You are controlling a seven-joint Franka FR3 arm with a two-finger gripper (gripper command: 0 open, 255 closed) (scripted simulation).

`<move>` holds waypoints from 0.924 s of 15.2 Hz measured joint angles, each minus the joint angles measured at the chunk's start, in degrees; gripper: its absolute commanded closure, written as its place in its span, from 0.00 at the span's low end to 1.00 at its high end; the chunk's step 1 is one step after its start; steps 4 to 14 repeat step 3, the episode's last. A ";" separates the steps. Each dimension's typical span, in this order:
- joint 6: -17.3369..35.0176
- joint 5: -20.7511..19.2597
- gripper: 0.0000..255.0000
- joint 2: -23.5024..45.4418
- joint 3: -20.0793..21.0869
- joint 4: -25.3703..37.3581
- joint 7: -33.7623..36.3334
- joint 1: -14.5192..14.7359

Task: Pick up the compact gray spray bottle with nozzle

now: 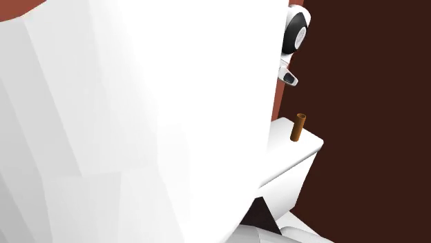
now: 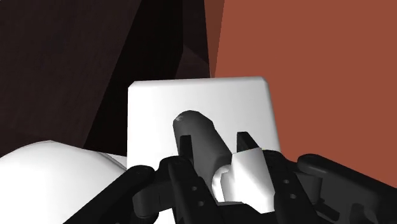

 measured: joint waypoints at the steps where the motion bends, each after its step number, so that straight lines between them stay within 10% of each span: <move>1: -1.01 -0.27 1.00 -0.29 -0.06 0.00 0.25 -0.02; 14: -2.19 -0.53 1.00 -0.88 -0.01 0.09 0.83 0.12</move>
